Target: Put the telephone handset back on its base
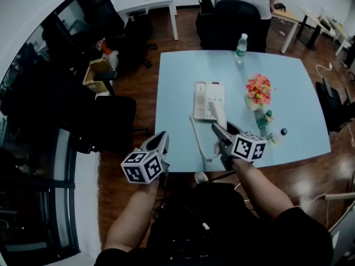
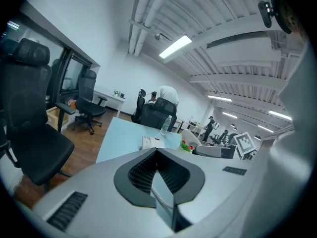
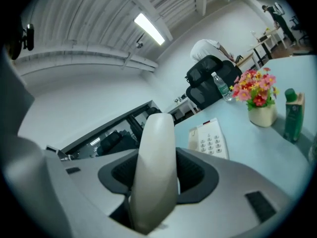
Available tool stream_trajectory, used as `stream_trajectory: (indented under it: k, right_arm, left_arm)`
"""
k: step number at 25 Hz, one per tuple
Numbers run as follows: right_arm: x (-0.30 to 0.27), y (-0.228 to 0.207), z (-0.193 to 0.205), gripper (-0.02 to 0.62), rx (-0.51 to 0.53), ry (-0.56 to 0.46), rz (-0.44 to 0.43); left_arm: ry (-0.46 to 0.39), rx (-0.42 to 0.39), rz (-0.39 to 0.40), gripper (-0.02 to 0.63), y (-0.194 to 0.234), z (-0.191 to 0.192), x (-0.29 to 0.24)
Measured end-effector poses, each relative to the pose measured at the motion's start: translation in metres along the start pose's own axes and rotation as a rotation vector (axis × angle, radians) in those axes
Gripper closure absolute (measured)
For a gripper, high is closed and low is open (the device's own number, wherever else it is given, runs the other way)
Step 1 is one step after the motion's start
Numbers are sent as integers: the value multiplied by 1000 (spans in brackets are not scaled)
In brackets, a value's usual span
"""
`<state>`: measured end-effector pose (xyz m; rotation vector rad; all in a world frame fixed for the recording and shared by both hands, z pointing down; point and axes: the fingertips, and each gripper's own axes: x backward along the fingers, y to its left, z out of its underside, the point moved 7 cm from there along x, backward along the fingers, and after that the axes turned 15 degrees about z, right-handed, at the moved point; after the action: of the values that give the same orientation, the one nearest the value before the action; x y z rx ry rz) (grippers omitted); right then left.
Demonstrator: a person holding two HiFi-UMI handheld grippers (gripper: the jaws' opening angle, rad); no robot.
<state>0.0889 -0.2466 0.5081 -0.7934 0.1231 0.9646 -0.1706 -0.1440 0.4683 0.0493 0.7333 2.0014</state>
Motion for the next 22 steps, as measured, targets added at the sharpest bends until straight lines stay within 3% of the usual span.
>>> stream_trajectory:
  k: [12,15,22]
  right_arm:
    - [-185,-34,-23,360,-53,101,274]
    - [-211,-44,-23,360,8,121,366]
    - [-250,-45,-17,360,45,130,446]
  left_arm:
    - [42,80,-145,606,22,9,-16]
    - [51,107,-149,606,16,12,-21]
    - [53,150,-250,606,28,18,-10]
